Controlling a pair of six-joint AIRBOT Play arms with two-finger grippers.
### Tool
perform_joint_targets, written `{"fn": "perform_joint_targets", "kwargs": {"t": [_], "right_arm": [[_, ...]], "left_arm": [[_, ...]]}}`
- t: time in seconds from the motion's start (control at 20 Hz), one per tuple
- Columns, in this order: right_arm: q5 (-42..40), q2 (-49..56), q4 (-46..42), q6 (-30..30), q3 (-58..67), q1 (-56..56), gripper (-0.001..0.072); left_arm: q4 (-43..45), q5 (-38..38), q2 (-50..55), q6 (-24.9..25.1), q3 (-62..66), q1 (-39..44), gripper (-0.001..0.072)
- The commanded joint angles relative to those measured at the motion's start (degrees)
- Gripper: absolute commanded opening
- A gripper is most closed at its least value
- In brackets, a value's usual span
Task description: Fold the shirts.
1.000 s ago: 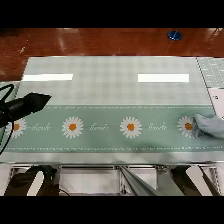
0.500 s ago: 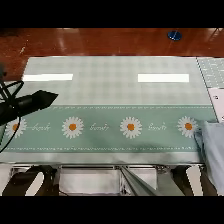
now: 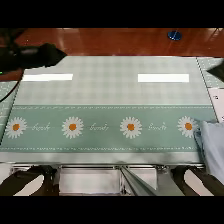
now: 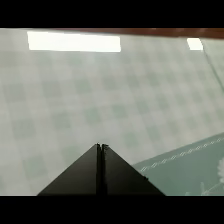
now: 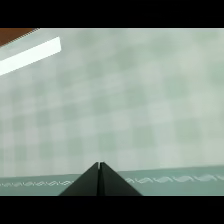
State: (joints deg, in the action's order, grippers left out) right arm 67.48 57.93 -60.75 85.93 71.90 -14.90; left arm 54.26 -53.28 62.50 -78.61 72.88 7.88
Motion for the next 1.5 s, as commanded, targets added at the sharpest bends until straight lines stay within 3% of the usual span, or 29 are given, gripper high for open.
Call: {"fn": "perform_joint_targets", "kwargs": {"t": [0.0,0.1,0.2,1.45], "right_arm": [[-7.89,8.52,-19.56,6.99,2.54,23.65,0.0018],[-1.31,14.82,-32.22,15.3,2.54,26.51,0.0018],[2.34,18.82,-33.62,15.63,2.54,26.49,0.0018],[0.72,20.17,-33.94,15.65,2.54,26.49,0.0018]], "left_arm": [[20.22,-3.39,7.96,-6.01,4.55,8.39,0.0017],[26.58,-4.02,11.45,-11.47,2.14,8.52,0.0018],[25.68,-4.42,13.57,-15.26,2.05,7.8,0.0018],[25.68,-4.22,13.86,-14.97,2.03,7.85,0.0018]]}}
